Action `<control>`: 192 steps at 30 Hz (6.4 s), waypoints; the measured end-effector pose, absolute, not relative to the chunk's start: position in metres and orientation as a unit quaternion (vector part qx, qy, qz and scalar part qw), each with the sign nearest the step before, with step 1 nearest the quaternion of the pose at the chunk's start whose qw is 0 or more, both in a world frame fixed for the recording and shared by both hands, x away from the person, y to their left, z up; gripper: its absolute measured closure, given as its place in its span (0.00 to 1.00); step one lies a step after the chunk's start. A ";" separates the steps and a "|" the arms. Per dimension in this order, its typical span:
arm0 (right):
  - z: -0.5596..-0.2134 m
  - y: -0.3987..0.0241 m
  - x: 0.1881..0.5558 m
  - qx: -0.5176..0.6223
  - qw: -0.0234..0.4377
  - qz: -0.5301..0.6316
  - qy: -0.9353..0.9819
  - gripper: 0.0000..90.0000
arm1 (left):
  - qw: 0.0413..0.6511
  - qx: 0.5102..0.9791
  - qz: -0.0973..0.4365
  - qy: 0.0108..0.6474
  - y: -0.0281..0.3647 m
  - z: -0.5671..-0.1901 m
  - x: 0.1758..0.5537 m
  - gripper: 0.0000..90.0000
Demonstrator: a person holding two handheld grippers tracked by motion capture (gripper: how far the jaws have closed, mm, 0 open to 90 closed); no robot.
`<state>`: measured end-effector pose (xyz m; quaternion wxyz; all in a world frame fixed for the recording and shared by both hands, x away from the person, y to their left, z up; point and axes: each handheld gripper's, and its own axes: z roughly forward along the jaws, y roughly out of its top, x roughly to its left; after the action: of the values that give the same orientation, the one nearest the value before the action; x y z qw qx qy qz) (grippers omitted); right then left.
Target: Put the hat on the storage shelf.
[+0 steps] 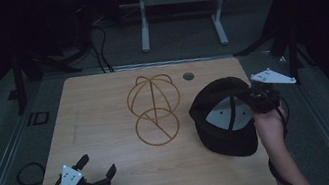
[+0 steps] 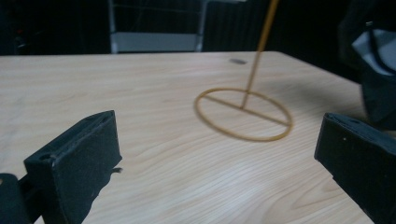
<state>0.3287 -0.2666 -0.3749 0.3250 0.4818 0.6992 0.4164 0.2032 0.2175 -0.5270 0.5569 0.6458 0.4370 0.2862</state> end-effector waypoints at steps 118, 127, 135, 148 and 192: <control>-0.384 -0.250 0.197 0.216 0.144 0.512 0.819 0.55 | 0.678 0.712 0.137 0.118 0.122 -0.382 0.246 1.00; -0.381 -0.232 0.196 0.135 0.154 0.532 0.822 0.53 | 0.693 0.716 0.059 0.059 0.126 -0.384 0.252 1.00; -0.375 -0.210 0.188 0.038 0.169 0.549 0.818 0.53 | 0.702 0.712 -0.008 0.006 0.113 -0.388 0.250 1.00; -0.379 -0.197 0.184 -0.011 0.176 0.536 0.825 0.79 | 0.703 0.711 -0.015 0.009 0.103 -0.389 0.258 1.00; -0.357 -0.257 0.206 0.126 0.222 0.574 0.778 0.99 | 0.612 0.764 0.164 0.123 0.137 -0.396 0.250 0.64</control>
<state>0.2061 -0.2570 -0.3575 0.2221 0.1257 0.7780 0.5741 0.2495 0.1372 -0.3965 0.6117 0.7641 0.1233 0.1638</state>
